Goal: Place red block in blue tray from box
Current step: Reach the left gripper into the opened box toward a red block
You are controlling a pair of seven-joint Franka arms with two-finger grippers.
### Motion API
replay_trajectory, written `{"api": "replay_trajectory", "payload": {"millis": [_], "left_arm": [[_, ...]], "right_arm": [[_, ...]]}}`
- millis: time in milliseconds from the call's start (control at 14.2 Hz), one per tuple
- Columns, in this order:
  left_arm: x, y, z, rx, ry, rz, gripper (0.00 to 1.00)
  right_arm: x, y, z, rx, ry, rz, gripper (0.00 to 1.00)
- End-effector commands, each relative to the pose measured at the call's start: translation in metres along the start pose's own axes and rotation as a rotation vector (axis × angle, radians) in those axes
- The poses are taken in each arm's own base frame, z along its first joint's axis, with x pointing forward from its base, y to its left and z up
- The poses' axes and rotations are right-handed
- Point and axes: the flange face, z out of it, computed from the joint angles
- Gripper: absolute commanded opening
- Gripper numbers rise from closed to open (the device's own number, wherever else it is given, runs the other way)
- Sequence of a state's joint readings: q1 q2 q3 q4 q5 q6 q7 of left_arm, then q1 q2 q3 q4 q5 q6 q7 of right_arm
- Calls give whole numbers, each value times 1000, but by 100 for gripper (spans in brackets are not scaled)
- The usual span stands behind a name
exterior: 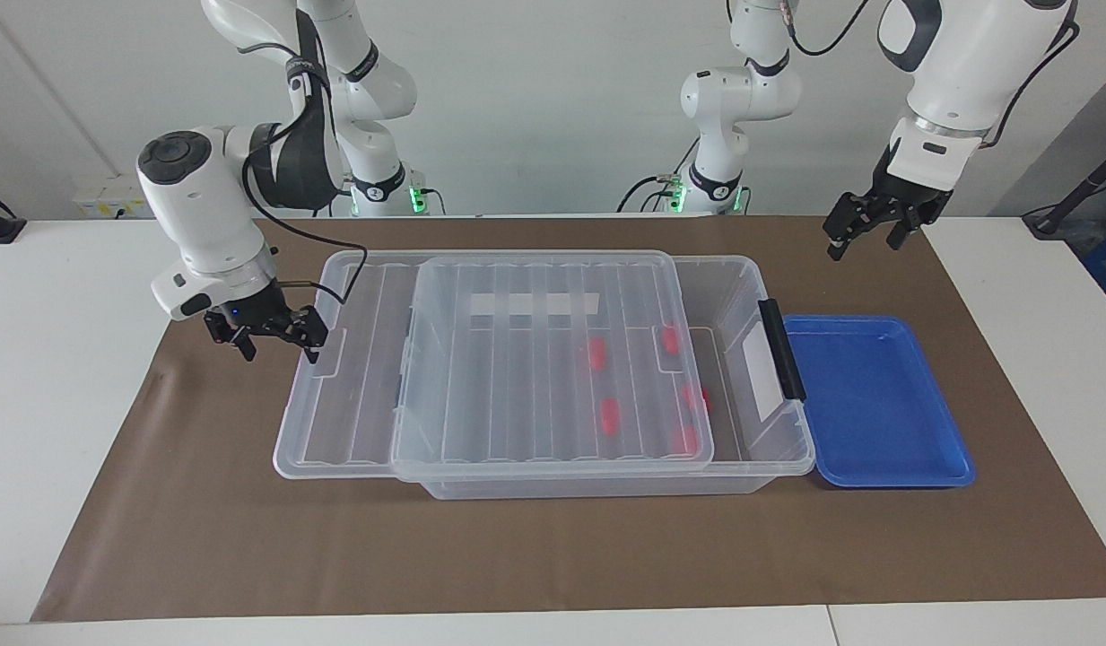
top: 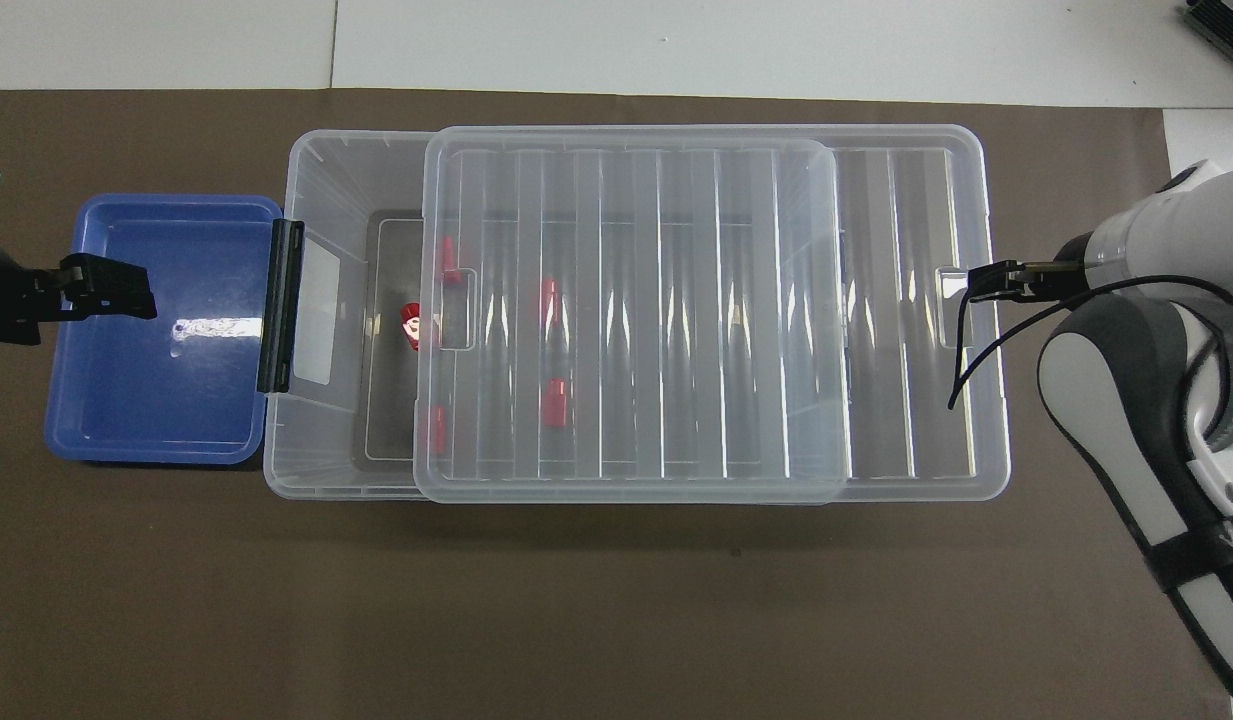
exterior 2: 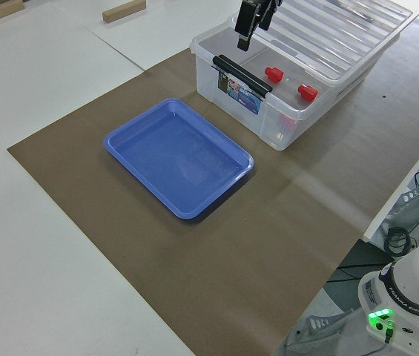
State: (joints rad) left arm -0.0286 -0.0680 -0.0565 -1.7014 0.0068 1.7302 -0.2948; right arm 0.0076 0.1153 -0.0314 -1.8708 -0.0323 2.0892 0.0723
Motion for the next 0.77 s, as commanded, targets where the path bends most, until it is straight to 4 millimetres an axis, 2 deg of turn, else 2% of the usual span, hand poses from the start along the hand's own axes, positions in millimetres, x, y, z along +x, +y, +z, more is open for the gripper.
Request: {"api": "replay_trajectory", "payload": {"millis": [0, 141, 282, 493, 704], "left_arm": [[-13, 36, 12, -42, 48, -117, 100], [-12, 56, 22, -55, 63, -179, 100], [-11, 85, 44, -45, 62, -212, 100], [-11, 130, 89, -3, 78, -233, 100], [-15, 139, 122, -15, 83, -216, 100]], "right_arm": [[-3, 13, -2, -25, -7, -12, 100], [-2, 19, -3, -25, -6, -3, 100], [-3, 23, -2, -26, -8, 5, 100], [-3, 29, -1, -30, -13, 11, 100], [-4, 41, -2, -49, -15, 13, 100]]}}
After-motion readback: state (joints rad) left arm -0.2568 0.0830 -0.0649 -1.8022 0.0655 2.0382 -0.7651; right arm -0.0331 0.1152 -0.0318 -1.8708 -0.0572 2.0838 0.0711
